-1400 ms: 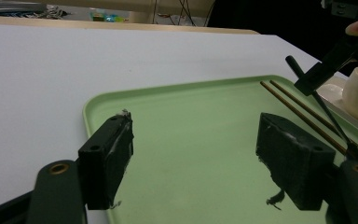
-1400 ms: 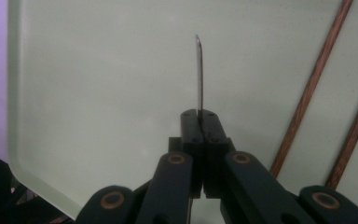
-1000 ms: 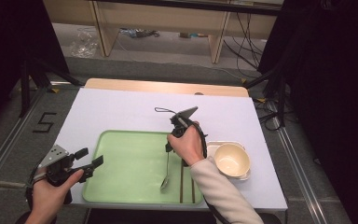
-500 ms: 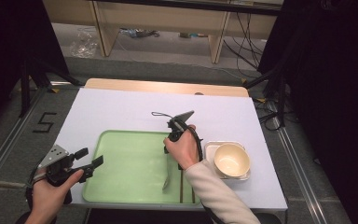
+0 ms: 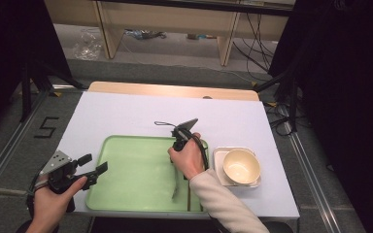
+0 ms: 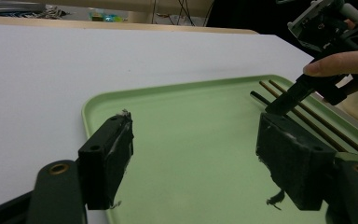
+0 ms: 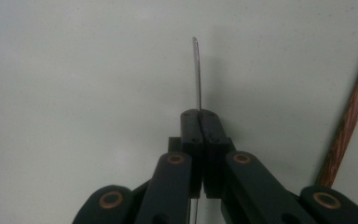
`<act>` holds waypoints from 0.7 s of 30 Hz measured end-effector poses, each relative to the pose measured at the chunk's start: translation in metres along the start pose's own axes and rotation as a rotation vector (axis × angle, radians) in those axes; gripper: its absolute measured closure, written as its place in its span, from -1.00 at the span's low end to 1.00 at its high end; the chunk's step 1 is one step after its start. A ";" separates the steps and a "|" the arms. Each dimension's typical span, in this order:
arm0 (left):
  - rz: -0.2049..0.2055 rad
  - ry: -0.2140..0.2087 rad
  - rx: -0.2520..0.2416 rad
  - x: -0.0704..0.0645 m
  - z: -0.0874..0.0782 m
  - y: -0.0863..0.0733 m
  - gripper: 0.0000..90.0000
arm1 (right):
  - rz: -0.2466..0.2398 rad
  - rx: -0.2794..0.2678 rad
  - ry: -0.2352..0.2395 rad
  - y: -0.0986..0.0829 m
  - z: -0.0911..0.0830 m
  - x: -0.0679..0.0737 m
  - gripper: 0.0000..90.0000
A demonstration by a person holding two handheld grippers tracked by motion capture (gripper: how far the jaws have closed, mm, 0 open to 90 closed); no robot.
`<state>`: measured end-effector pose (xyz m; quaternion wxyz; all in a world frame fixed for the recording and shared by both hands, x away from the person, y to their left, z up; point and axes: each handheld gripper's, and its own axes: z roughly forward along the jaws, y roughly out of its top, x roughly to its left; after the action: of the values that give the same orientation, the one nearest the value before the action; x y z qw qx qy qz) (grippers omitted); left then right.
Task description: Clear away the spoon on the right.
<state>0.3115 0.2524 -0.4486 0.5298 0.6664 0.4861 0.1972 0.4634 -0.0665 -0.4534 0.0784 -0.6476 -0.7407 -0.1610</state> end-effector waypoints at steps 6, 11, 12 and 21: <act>0.000 -0.001 0.000 0.000 0.000 0.000 -0.40 | -0.013 -0.011 -0.011 0.000 0.001 -0.001 0.98; 0.002 -0.001 0.001 0.000 0.000 0.000 -0.40 | -0.104 -0.086 -0.060 -0.001 0.004 -0.003 0.83; 0.001 -0.001 0.001 0.000 0.000 0.000 -0.40 | -0.096 -0.048 -0.084 0.000 0.001 -0.001 0.78; 0.003 -0.001 0.002 0.000 0.000 0.000 -0.40 | -0.174 -0.090 -0.123 0.002 -0.005 -0.002 0.56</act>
<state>0.3115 0.2524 -0.4486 0.5293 0.6677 0.4850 0.1970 0.4651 -0.0696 -0.4494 -0.0105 -0.5924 -0.7894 -0.1604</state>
